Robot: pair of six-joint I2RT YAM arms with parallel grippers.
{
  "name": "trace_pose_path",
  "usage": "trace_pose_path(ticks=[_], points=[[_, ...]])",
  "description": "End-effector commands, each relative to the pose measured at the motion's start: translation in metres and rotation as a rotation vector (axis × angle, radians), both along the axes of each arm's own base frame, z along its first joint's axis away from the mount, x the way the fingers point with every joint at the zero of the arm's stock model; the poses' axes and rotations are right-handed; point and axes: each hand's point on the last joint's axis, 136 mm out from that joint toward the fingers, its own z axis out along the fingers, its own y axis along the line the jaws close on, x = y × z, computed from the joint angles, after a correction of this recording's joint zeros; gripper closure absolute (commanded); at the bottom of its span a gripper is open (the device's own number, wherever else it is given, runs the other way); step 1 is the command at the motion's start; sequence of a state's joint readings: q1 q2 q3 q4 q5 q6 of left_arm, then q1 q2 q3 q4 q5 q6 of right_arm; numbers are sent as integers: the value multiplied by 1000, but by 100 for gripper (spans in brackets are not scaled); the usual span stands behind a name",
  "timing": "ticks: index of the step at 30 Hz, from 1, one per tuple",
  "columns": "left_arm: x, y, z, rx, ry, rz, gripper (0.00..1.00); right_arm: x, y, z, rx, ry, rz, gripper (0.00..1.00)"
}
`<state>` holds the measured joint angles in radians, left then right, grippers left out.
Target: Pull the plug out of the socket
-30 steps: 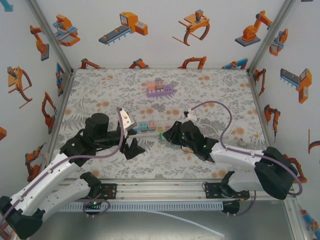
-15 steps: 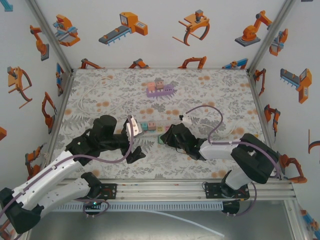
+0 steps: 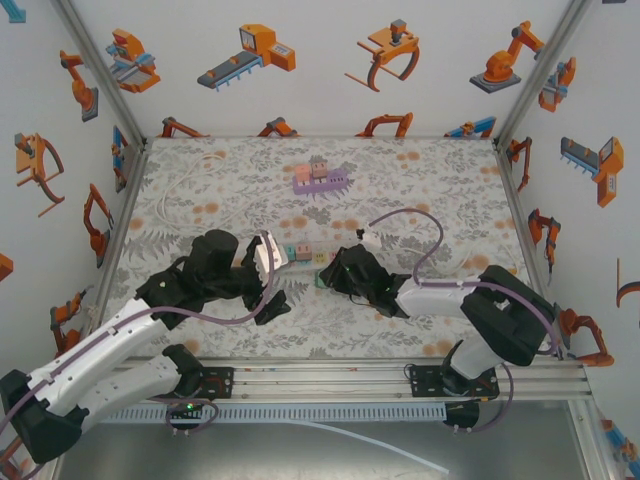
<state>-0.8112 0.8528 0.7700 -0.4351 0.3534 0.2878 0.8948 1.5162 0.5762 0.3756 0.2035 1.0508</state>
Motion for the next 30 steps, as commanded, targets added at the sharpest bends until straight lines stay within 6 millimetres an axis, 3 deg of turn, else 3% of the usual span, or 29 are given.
trace_pose_path(ticks=[1, 16, 22, 26, 30], points=[[1, 0, -5, 19, 1, 4, 3, 1, -4, 10, -29, -20, -15, 59], [24, 12, 2, -6, -27, 178, 3, 2, -19, 43, -72, -120, -14, 55], [61, 24, 6, -87, 83, 460, 3, 11, -15, 88, -179, -414, 147, 54], [83, 39, 3, -117, 179, 610, 3, 6, -1, 119, -314, -655, 384, 52], [105, 60, -2, -155, 255, 775, 3, -1, 12, 134, -485, -866, 602, 50]])
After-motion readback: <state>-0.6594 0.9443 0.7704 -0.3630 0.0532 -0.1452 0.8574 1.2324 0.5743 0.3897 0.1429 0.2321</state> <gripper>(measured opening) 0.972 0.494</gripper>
